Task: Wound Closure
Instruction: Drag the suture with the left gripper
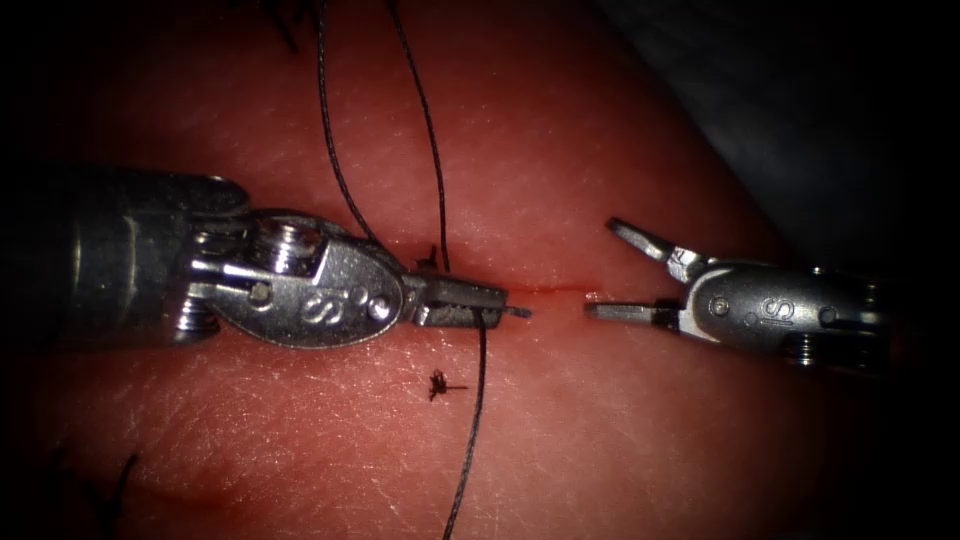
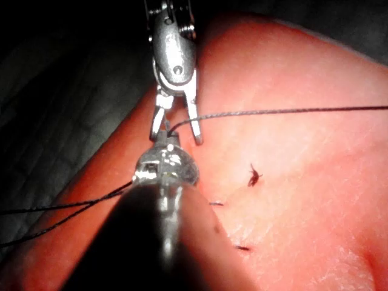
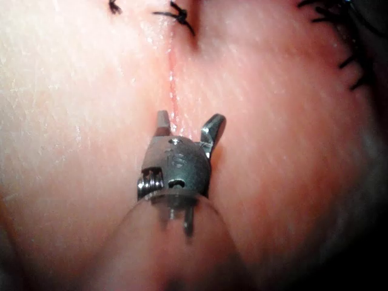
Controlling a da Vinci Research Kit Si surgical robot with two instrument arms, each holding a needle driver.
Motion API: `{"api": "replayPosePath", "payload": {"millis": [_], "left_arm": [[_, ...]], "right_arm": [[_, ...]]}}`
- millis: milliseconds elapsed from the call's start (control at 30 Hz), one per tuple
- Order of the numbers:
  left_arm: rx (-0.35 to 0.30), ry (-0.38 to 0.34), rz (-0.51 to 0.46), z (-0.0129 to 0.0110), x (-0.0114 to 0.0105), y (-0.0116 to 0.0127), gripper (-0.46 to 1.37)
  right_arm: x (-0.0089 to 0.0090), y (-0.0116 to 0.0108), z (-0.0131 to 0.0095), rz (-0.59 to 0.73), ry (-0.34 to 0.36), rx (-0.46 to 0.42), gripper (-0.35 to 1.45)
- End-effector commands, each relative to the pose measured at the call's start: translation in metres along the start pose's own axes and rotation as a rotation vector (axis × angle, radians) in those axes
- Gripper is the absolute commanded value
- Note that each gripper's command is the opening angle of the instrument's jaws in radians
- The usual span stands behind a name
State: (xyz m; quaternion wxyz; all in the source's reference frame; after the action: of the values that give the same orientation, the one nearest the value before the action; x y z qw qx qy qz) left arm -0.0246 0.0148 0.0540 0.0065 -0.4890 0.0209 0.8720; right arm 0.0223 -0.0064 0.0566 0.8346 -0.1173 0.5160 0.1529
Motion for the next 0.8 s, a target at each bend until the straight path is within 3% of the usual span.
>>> {"api": "replayPosePath", "payload": {"millis": [33,200,267,633,800], "left_arm": [[0.017,0.010,-0.005,-0.0002,-0.0003,-0.0011,-0.35],[0.079,0.030,-0.036,-0.0001,-0.0018,-0.0058,-0.35],[0.096,0.022,-0.044,0.0011,-0.0030,-0.0076,-0.35],[0.193,-0.049,-0.061,0.0100,-0.0091,-0.0133,-0.35],[0.169,-0.060,-0.064,0.0139,-0.0118,-0.0146,-0.35]], "right_arm": [[0.0000,-0.0001,0.0000,0.000,0.000,0.005,1.34],[-0.0001,-0.0005,-0.0002,-0.002,0.002,0.003,1.34],[-0.0002,-0.0006,-0.0003,0.002,0.003,0.002,1.34],[-0.0004,-0.0011,-0.0005,0.004,0.001,0.004,1.35],[-0.0004,-0.0015,-0.0007,0.008,0.000,0.005,1.34]]}}
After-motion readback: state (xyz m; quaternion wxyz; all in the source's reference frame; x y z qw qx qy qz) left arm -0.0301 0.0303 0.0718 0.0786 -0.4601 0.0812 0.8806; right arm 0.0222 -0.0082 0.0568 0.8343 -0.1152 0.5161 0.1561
